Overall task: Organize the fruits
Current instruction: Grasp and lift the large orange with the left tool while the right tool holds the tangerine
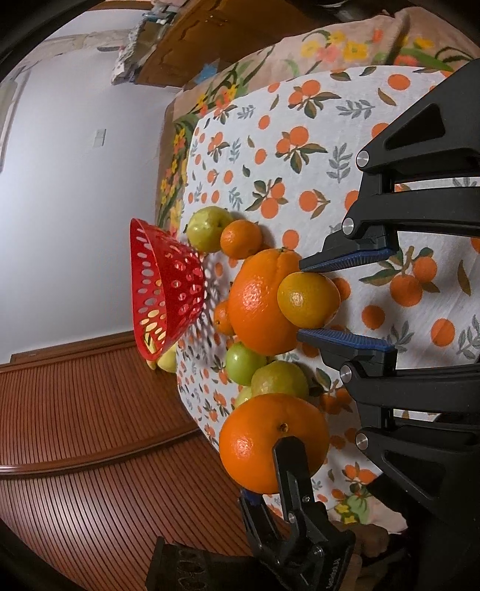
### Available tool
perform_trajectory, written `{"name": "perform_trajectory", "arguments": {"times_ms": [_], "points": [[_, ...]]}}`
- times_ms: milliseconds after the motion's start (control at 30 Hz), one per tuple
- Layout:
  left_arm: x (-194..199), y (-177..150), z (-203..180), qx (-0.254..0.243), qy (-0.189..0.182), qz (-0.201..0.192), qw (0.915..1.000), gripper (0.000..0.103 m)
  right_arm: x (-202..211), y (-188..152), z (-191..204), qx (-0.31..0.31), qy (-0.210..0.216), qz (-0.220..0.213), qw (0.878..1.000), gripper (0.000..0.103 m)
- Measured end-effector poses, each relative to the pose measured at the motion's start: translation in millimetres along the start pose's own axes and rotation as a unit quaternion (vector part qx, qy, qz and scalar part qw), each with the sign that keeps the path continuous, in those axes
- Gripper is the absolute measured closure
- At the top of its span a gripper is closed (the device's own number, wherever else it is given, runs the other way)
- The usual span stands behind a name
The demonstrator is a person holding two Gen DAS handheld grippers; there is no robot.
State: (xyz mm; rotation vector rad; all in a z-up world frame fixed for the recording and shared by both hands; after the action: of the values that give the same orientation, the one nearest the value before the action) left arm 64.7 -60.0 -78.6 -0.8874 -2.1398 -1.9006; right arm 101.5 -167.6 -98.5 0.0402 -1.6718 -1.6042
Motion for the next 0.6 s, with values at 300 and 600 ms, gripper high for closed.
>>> {"name": "perform_trajectory", "arguments": {"times_ms": [300,600], "points": [[8,10,9,0.009,0.005,-0.013,0.9999,0.018,-3,10,5,0.005,0.007,-0.007,1.0,0.073],[10,29,23,0.012,0.006,-0.025,0.9996,0.018,-13,27,13,0.022,0.016,-0.014,1.0,0.073]]}}
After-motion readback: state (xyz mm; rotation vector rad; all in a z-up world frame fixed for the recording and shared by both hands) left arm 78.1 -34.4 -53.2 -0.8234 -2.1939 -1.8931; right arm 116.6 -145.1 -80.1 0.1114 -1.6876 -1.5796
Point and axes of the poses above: each gripper's, at about its wrist camera, not at the fingertips, and x roughly against the way its jaws point, z to its left, y to its top, the point moved 4 cm from there along -x, roughly the way its jaws point, and after that the axes turned 8 degrees about -z, right-handed, at the moved point
